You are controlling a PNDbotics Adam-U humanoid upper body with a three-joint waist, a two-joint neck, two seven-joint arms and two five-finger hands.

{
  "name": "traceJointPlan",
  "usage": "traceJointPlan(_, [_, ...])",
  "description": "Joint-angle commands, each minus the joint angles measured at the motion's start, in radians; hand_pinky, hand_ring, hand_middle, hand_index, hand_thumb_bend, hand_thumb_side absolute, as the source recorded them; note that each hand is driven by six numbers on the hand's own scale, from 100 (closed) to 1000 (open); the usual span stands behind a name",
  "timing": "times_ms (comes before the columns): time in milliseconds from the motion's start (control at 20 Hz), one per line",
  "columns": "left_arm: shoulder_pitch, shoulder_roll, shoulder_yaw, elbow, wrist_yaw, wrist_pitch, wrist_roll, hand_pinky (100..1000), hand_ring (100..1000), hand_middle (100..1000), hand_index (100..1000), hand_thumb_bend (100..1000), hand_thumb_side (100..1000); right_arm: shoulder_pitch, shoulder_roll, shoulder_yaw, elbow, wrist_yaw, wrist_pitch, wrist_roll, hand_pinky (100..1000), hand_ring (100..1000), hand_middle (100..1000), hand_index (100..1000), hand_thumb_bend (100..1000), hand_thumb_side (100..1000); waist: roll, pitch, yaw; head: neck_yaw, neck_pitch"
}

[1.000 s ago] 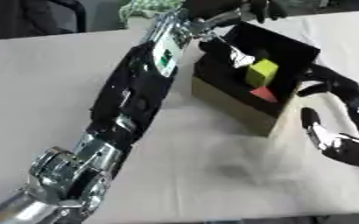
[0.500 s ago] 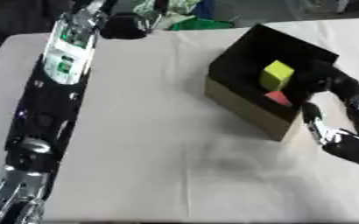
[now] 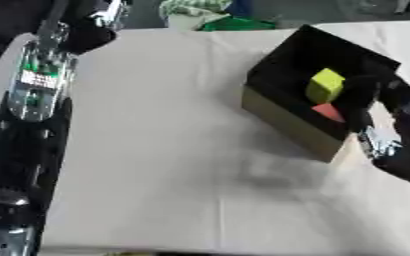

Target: Pick up objects on the table and place them in the box.

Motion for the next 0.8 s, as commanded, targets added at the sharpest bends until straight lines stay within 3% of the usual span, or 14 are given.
traceJointPlan(50, [0.039, 0.005, 0.023, -0.066, 0.051, 0.035, -0.012, 693, 631, 613, 832, 100, 540, -0.011, -0.014, -0.007, -0.028, -0.047, 0.008, -0.003, 989, 625, 761, 1000, 100, 566, -0.004, -0.016, 0.003, -0.004, -0.001])
traceJointPlan(400, [0.197, -0.008, 0.05, -0.154, 0.124, 0.085, -0.034, 689, 626, 608, 836, 100, 625, -0.013, -0.016, -0.005, -0.034, -0.09, 0.017, -0.006, 987, 617, 755, 1000, 100, 565, -0.008, -0.016, -0.004, 0.003, -0.003])
traceJointPlan(800, [0.257, -0.021, 0.061, -0.172, 0.141, 0.134, -0.014, 683, 615, 597, 840, 100, 689, -0.018, -0.017, -0.004, -0.037, -0.117, 0.025, -0.014, 986, 609, 748, 1000, 100, 565, -0.009, -0.013, -0.001, 0.001, -0.006])
